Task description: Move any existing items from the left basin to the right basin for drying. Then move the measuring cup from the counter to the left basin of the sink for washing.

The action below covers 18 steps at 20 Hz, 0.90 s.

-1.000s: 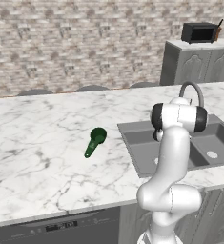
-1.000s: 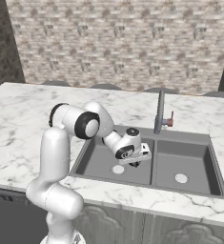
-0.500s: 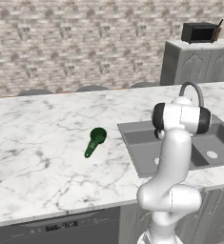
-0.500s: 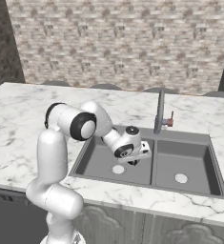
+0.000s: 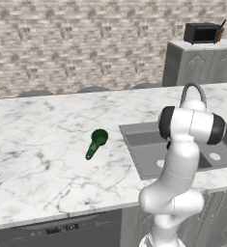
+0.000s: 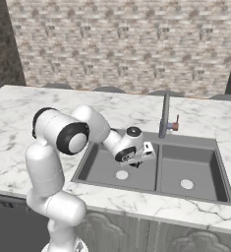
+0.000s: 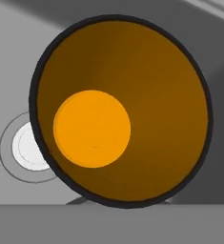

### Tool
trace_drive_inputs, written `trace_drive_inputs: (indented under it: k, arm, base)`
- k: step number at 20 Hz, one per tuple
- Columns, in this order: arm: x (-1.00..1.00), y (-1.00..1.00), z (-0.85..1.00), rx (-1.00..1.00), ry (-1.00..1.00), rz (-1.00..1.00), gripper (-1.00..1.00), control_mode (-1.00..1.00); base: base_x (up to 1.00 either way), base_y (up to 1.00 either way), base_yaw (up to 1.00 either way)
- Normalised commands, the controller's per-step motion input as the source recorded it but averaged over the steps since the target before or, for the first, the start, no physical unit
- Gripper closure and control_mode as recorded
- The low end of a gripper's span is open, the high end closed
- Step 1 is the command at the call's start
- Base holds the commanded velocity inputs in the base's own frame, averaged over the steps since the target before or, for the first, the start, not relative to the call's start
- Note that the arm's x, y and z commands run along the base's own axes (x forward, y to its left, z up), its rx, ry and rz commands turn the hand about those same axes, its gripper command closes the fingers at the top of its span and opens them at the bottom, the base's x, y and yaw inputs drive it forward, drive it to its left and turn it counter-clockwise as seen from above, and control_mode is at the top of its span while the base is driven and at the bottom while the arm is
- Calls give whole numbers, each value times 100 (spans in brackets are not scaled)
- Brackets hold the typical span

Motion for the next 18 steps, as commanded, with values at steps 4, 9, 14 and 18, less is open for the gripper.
trace_drive_inputs:
  k: [4, 9, 14, 18]
  arm:
    - [-22, 9, 64, -5, 0, 0, 100, -100]
    - [-17, 5, 61, -6, 0, 0, 100, -100]
    - [-26, 1, 53, -5, 0, 0, 100, -100]
    - [-27, 0, 43, -3, 0, -1, 100, -100]
  base:
    - [0, 0, 0]
    - [0, 0, 0]
    - [0, 0, 0]
    - [0, 0, 0]
